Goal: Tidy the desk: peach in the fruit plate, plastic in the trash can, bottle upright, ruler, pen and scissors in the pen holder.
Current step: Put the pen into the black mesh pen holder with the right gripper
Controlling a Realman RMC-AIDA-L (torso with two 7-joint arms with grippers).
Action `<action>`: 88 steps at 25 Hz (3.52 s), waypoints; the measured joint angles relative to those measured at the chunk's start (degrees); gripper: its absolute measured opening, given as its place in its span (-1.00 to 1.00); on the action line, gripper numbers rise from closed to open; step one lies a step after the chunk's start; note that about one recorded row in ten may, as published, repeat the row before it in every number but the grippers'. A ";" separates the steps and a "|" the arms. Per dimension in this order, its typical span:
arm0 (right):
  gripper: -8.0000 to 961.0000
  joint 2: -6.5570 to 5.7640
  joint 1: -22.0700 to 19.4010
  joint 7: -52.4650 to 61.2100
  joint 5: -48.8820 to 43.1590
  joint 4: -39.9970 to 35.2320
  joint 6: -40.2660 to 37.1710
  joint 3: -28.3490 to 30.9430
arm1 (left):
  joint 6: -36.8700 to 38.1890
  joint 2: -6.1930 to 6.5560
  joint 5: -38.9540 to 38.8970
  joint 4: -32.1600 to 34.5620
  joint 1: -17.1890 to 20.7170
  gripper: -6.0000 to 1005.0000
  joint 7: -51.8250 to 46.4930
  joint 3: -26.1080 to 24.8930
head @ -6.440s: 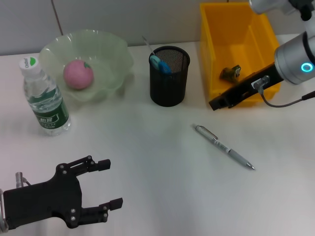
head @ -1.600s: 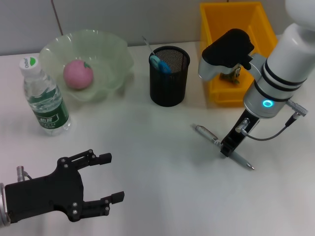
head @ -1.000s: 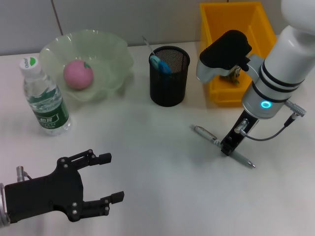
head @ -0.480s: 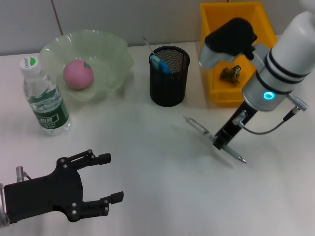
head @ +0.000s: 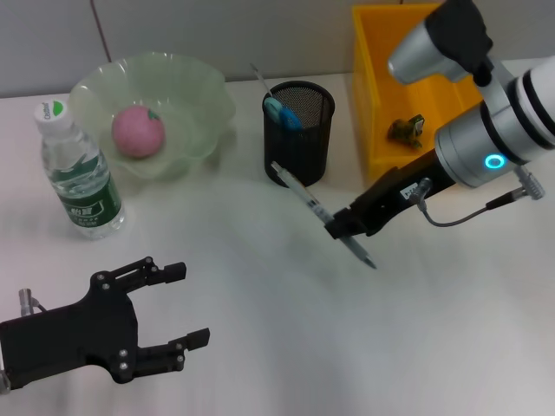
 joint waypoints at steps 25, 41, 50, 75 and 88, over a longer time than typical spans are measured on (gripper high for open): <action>-0.72 -0.13 -7.97 -46.52 40.95 17.98 5.50 21.18 | -0.10 -0.31 -0.15 0.00 -0.37 0.65 -0.25 -1.62; -0.72 -0.03 -3.05 -57.81 48.47 28.23 15.27 22.87 | -2.07 -0.64 -0.33 -0.44 -1.22 0.65 0.59 -1.56; -0.72 0.10 0.38 -62.74 49.80 34.00 20.55 22.67 | -4.37 -0.89 -0.33 -0.70 -1.37 0.65 3.76 -1.56; -0.72 0.32 6.07 -79.44 57.69 47.53 28.01 22.45 | -7.04 -0.90 -2.27 -1.61 -2.74 0.65 3.05 -1.65; -0.73 0.49 7.49 -82.09 57.86 50.63 30.45 22.78 | -7.05 -0.90 -3.14 -2.74 -2.56 0.65 3.37 -1.65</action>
